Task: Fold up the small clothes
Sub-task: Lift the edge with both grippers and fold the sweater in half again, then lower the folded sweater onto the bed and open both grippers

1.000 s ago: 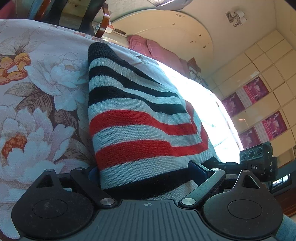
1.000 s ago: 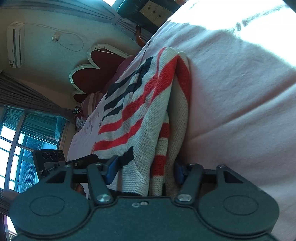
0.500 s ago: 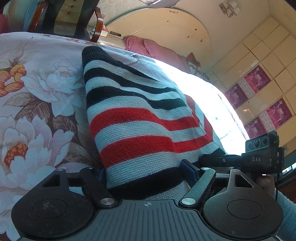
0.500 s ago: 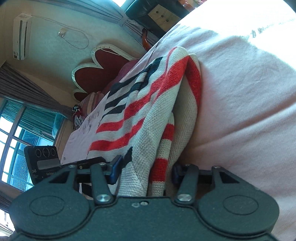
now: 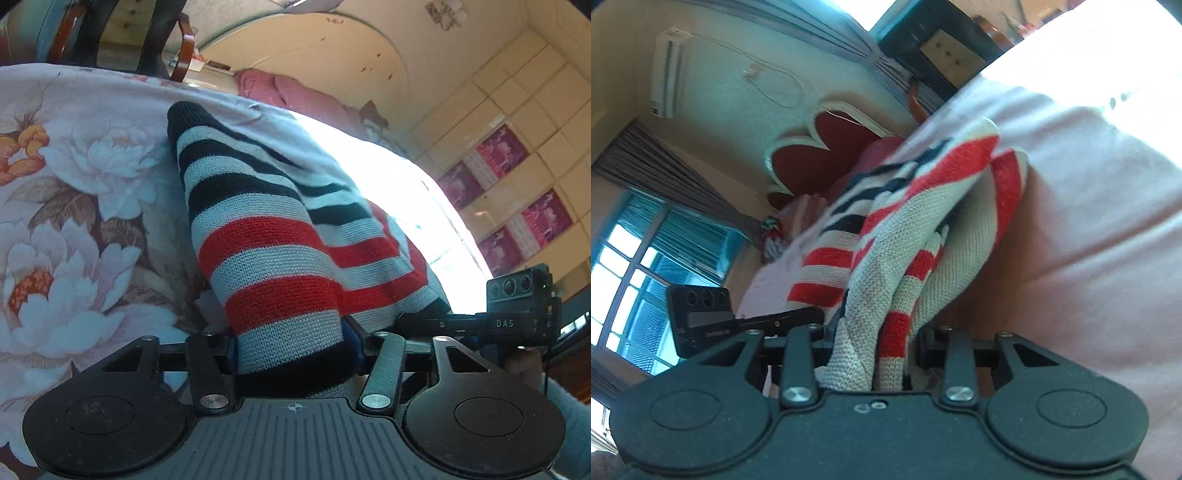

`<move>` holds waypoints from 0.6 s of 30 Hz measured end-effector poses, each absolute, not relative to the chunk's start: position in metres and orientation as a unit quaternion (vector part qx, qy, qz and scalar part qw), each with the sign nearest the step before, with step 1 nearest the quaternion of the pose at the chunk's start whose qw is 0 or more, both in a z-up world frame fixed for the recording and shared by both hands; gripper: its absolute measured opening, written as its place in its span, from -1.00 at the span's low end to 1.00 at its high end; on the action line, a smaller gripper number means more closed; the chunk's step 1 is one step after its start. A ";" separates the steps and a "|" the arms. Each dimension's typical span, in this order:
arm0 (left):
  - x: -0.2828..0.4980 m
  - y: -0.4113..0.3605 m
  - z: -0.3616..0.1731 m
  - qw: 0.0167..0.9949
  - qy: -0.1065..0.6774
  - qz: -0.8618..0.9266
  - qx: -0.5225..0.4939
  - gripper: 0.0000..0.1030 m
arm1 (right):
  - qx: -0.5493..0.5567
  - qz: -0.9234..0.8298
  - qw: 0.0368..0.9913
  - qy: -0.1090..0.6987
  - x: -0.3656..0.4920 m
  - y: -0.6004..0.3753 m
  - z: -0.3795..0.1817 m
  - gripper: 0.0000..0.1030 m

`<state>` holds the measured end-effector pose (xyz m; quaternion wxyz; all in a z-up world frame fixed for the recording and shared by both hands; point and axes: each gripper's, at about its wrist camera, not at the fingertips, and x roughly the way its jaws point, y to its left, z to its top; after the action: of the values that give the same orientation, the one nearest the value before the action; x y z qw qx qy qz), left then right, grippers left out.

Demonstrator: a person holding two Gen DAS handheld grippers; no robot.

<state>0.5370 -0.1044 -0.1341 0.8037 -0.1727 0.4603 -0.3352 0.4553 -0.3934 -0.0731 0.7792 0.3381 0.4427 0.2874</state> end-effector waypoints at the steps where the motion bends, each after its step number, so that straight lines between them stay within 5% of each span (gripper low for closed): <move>1: 0.537 -0.102 -0.135 0.802 0.458 -0.333 -0.188 0.16 | 0.341 0.279 0.773 0.457 0.456 -0.395 -0.084 -0.31; 4: 0.534 -0.099 -0.130 0.813 0.451 -0.322 -0.179 0.55 | 0.377 0.280 0.759 0.450 0.457 -0.405 -0.086 -0.15; 7: 0.534 -0.092 -0.135 0.807 0.455 -0.326 -0.190 0.56 | 0.363 0.268 0.779 0.434 0.452 -0.410 -0.075 0.17; 11: 0.547 -0.083 -0.149 0.776 0.458 -0.339 -0.270 0.55 | 0.378 0.251 0.782 0.428 0.457 -0.418 -0.079 0.18; 12: 0.550 -0.084 -0.153 0.768 0.458 -0.344 -0.287 0.48 | 0.382 0.254 0.780 0.427 0.459 -0.416 -0.081 0.19; 13: 0.554 -0.088 -0.157 0.765 0.459 -0.342 -0.295 0.11 | 0.383 0.259 0.776 0.430 0.462 -0.415 -0.084 0.11; 15: 0.556 -0.092 -0.160 0.766 0.460 -0.340 -0.292 0.00 | 0.376 0.274 0.765 0.445 0.471 -0.403 -0.088 -0.21; 18: 0.551 -0.094 -0.154 0.774 0.457 -0.342 -0.275 -0.12 | 0.332 0.275 0.793 0.431 0.471 -0.385 -0.079 -0.33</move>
<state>0.5514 -0.0940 -0.1537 0.7736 -0.2755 0.4570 -0.3417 0.4706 -0.3852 -0.0789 0.7926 0.3317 0.4312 0.2752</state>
